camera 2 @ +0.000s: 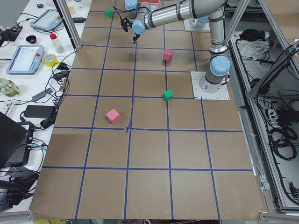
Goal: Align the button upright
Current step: 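Lift the button with the left gripper and rotate it cap-up, then place the button upright on the table and open the left gripper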
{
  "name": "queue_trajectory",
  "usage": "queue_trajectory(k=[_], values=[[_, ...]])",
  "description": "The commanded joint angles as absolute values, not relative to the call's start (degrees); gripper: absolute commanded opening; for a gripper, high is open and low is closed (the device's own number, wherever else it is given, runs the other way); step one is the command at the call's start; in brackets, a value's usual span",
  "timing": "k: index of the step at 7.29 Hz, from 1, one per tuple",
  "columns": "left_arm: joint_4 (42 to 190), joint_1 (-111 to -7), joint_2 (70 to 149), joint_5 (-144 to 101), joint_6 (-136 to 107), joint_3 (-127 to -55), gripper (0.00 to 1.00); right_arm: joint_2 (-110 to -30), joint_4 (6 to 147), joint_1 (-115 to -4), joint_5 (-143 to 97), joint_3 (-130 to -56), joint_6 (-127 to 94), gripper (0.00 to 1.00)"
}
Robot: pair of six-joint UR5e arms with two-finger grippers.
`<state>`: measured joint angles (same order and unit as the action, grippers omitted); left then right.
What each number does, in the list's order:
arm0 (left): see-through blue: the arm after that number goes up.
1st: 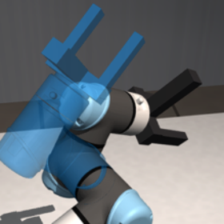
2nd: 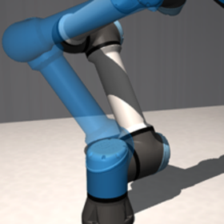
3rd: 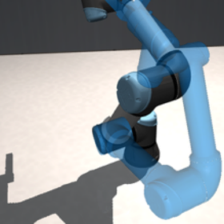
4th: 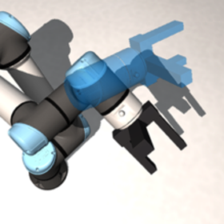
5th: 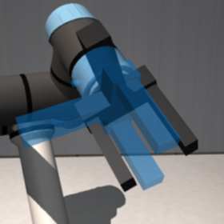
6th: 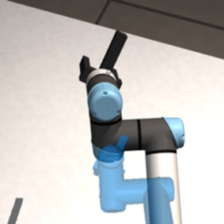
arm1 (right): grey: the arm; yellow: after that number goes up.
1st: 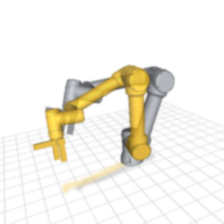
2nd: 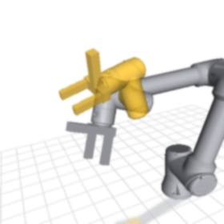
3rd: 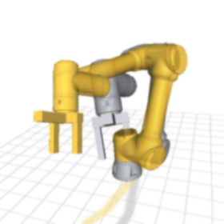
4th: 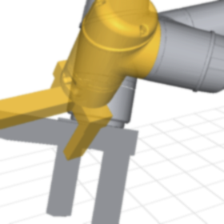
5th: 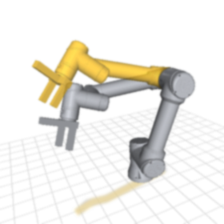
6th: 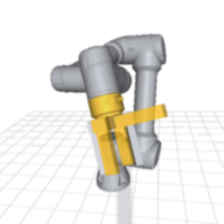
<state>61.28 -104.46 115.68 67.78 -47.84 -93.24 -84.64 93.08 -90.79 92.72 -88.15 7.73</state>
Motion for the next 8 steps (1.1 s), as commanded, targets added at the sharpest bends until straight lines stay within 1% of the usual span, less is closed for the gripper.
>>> queue_trajectory(k=[1,4,5,6,8], values=[[61.44,-103.01,118.64,62.42,-52.29,-93.16,0.0,-84.64,92.99,-90.79,92.72,-88.15,7.73,1.0],[61.44,-100.21,119.97,58.18,-51.51,-93.77,0.0,-84.64,92.9,-90.79,92.72,-88.24,7.56,1.0],[61.52,-99.67,120.06,58.1,-51.42,-94.04,0.01,-84.73,92.99,-90.79,92.81,-88.94,7.65,1.0],[61.52,-99.58,120.41,56.96,-51.42,-94.22,0.05,-84.73,92.99,-90.79,92.81,-88.95,7.56,1.0],[61.52,-99.58,120.67,55.46,-51.42,-94.48,0.06,-84.73,92.99,-90.79,92.64,-88.95,7.38,1.0]])
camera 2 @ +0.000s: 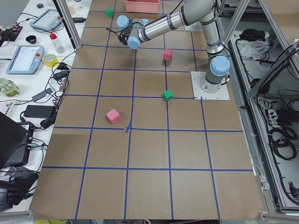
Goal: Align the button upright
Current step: 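Place the button upright on the table and open the left gripper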
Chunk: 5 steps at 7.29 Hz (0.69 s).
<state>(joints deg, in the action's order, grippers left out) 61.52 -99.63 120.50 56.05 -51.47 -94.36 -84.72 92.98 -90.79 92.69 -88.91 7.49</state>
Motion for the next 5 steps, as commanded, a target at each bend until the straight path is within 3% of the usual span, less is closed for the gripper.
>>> queue_trajectory(k=[1,2,3,5], values=[[61.52,-99.58,120.67,55.55,-51.33,-94.66,0.11,-84.73,92.99,-90.79,92.64,-88.95,7.38,1.0],[61.44,-99.58,120.59,56.07,-50.37,-95.09,0.68,-84.73,92.9,-90.79,92.72,-89.03,7.38,1.0],[61.44,-99.58,120.59,56.07,-50.1,-95.1,0.98,-84.73,92.99,-90.79,92.64,-89.03,7.38,1.0],[61.52,-99.58,118.84,56.42,-50.36,-94.49,1.0,-84.81,92.99,-90.79,92.11,-89.03,7.03,1.0]])
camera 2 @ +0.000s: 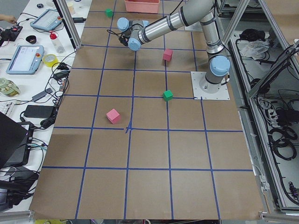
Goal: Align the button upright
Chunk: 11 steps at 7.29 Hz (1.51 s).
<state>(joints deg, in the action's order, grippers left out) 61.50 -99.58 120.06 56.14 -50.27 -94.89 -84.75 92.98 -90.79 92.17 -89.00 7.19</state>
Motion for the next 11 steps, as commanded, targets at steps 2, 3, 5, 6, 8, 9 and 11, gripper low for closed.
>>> queue_trajectory(k=[2,3,5,6,8,9,11], values=[[65.0,-99.67,115.68,68.33,-43.65,-91.51,1.0,-84.73,93.34,-90.79,91.67,-89.03,7.03,1.0],[70.69,-99.58,113.31,71.6,-37.68,-88.8,1.0,-84.73,93.34,-90.79,91.67,-89.03,6.94,1.0],[83.61,-99.67,107.7,81.08,-25.19,-83.17,1.0,-84.73,93.34,-90.79,91.67,-89.21,6.94,1.0],[85.32,-99.67,104.01,86.17,-19.31,-83.23,1.0,-84.73,93.51,-90.79,91.67,-89.3,6.86,1.0],[88.41,-99.15,96.8,92.35,-9.53,-84.28,1.0,-84.73,93.52,-90.79,91.67,-89.3,6.86,1.0],[88.07,-98.36,93.81,94.29,-7.75,-86.98,1.0,-84.64,93.6,-90.79,91.67,-89.38,6.94,1.0],[81.88,-95.03,91.5,94.14,3.47,-91.48,1.0,-84.64,93.6,-90.79,91.76,-89.38,6.94,1.0]])
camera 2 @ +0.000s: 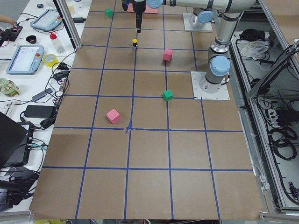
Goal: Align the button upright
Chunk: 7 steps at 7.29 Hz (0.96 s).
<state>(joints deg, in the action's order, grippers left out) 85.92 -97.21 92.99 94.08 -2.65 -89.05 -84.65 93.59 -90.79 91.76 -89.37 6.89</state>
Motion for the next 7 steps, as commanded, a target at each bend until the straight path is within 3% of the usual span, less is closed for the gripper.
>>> queue_trajectory(k=[1,7], values=[[81.04,-92.57,93.32,92.22,3.25,-90.36,1.0,-84.55,93.6,-90.79,91.76,-89.38,6.94,1.0],[82.88,-93.16,90.44,89.82,6.07,-90.08,1.0,-84.37,93.6,-90.79,91.84,-89.38,7.38,1.0]])
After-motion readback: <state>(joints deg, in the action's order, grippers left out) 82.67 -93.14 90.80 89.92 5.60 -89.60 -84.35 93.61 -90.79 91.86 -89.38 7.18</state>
